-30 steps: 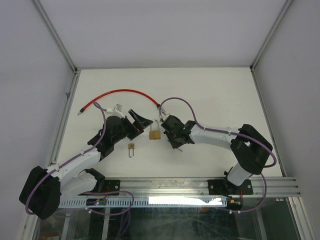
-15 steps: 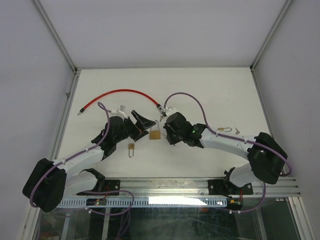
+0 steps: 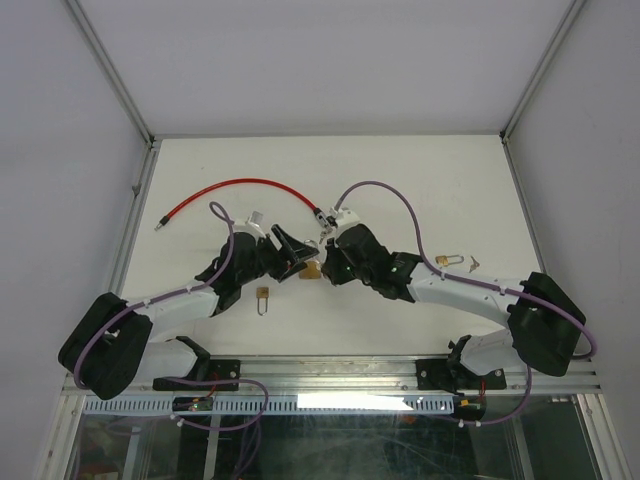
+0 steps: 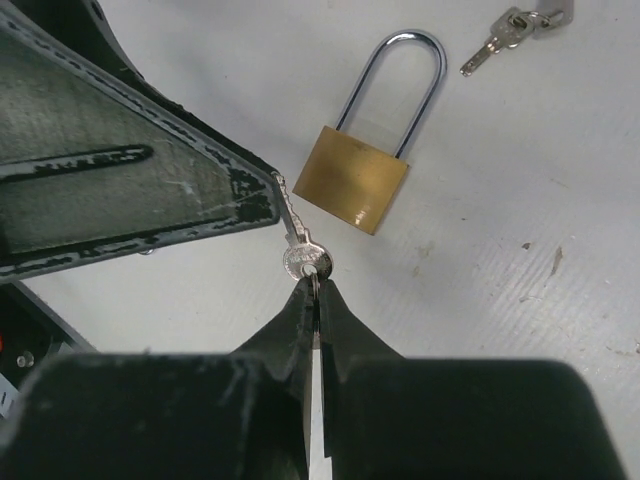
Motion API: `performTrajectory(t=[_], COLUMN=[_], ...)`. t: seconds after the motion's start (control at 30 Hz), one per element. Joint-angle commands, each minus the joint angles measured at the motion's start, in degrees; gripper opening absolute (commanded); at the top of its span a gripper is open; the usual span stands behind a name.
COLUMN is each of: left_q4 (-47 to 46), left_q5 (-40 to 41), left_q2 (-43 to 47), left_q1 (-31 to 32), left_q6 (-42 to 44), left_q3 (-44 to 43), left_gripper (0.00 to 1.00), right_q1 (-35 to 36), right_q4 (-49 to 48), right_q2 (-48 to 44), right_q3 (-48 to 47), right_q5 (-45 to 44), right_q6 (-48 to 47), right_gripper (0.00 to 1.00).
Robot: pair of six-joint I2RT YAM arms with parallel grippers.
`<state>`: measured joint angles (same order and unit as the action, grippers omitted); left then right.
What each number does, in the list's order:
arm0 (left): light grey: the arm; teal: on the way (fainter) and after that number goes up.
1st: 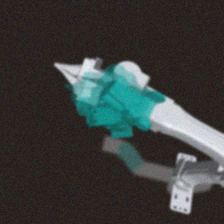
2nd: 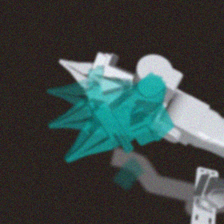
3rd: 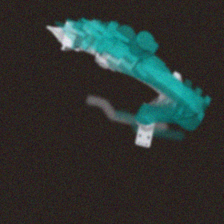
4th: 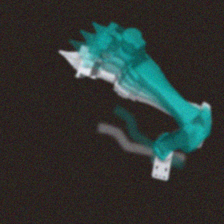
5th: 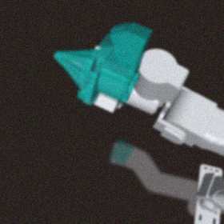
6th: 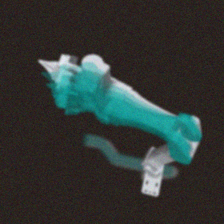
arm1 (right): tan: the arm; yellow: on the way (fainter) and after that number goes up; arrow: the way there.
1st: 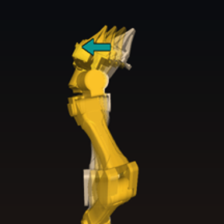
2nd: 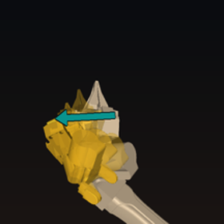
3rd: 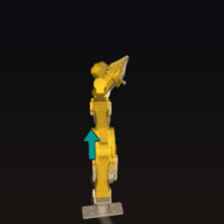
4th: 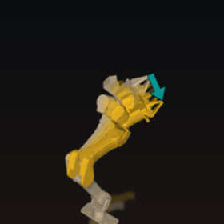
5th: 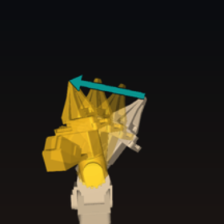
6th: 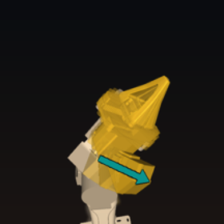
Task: Unlock with the key
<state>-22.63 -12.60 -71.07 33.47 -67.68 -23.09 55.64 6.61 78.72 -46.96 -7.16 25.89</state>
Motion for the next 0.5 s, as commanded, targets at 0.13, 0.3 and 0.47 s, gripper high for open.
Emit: performTrajectory(t=[0.13,0.3,0.47], left_q4=[-8.1,-9.0,-10.2], left_q5=[0.3,2.7,3.6], left_q2=[-1.6,-1.6,-1.8], left_q1=[0.9,1.2,1.4], left_q6=[2.2,2.8,3.6], left_q3=[-1.8,-1.3,-1.3], left_gripper=[0.58,0.39,0.15], right_q1=[1.0,1.1,1.2], right_q4=[-6.0,-6.2,-6.9], right_q2=[-1.9,-1.9,-2.1], right_q3=[-0.4,-0.4,0.1], right_q5=[0.2,0.3,0.5], right_q6=[2.3,2.4,2.8], right_gripper=[0.0,0.0,0.0])
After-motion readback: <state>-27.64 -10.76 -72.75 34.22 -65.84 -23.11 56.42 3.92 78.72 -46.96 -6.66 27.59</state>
